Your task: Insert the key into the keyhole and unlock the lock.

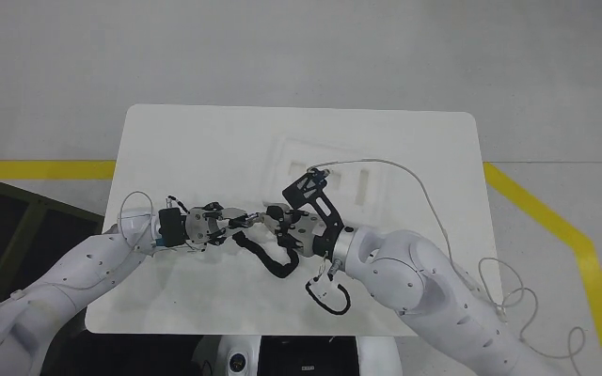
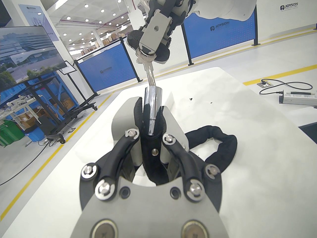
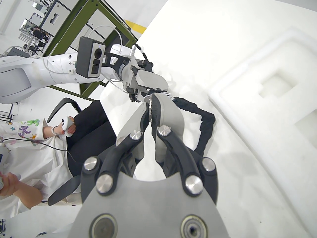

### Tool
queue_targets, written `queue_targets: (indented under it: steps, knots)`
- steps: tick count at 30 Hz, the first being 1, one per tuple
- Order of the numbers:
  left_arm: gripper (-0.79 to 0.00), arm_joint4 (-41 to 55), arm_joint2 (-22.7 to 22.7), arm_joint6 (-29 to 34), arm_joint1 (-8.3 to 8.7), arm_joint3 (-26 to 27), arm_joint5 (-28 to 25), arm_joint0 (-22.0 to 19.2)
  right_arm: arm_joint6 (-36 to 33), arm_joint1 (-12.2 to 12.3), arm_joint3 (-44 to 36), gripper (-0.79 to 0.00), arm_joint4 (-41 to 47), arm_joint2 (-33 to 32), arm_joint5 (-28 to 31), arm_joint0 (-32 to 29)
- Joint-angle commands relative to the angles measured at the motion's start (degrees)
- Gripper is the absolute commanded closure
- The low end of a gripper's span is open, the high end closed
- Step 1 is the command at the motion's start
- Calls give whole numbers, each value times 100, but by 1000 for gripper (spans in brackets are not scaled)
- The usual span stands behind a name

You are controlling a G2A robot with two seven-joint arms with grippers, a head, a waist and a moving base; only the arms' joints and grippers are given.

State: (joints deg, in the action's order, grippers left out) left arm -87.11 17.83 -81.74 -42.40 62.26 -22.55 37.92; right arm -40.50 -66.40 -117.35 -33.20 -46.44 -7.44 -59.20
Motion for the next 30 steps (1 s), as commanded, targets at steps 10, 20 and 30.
queue_targets:
  steps: [10, 20, 30]
  knots:
    - [0, 0, 0, 0, 0, 0, 0, 0, -212, -86, -25, 0, -165, 149, -63, 75]
    - [0, 0, 0, 0, 0, 0, 0, 0, -284, -217, 238, 0, -150, 321, -149, 265]
    - [0, 0, 0, 0, 0, 0, 0, 0, -397, -324, 350, -785, -67, 409, -114, 391]
